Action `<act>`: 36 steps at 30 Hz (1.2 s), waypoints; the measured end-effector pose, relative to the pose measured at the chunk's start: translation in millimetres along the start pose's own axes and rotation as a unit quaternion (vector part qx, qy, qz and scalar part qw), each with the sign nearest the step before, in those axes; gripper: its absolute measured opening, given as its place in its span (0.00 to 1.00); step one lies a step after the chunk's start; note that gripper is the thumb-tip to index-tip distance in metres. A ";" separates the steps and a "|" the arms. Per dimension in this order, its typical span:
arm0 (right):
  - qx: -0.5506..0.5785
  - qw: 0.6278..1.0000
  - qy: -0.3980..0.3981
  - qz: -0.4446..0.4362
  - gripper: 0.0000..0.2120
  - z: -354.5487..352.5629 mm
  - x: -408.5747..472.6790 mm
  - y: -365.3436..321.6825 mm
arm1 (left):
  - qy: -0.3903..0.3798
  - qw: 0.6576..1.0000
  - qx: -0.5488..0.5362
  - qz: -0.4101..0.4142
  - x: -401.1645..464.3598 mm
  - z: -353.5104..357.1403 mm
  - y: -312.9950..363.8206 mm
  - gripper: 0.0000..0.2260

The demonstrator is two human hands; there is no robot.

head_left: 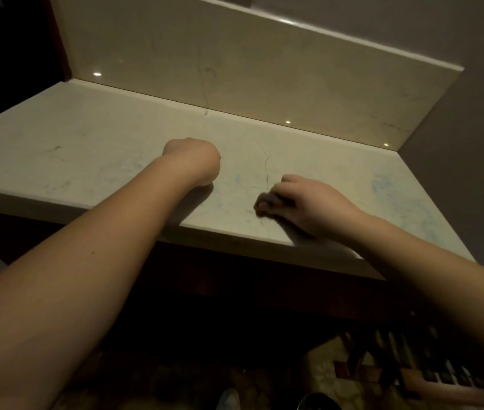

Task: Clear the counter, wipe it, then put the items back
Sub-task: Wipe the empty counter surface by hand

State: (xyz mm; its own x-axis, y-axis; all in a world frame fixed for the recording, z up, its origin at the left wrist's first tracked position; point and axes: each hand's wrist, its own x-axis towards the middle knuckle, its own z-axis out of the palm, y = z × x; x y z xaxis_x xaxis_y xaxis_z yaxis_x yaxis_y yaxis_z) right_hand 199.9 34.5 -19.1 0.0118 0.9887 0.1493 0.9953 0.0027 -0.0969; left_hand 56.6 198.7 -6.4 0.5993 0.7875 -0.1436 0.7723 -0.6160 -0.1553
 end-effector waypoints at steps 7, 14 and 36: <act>0.026 1.000 0.016 -0.003 0.10 4.3 -7.6 -11.1 | -0.007 1.000 0.014 0.000 -1.8 -2.8 1.9 0.17; 0.045 0.999 -0.003 -0.005 0.12 -1.9 -40.1 -19.3 | -0.004 1.000 0.009 0.006 -0.4 -1.2 0.2 0.17; 0.036 0.989 -0.062 0.131 0.07 -12.4 11.2 -5.9 | 0.034 0.996 -0.039 0.067 3.5 10.1 -8.6 0.31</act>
State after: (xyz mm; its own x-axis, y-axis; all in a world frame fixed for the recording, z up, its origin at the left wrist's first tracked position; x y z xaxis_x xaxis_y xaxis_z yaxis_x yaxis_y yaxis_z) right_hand 195.3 43.7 -4.6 0.2514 0.9678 -0.0112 0.9502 -0.2490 -0.1872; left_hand 49.9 206.6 -15.4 0.7084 0.7000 -0.0906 0.6974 -0.7139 -0.0626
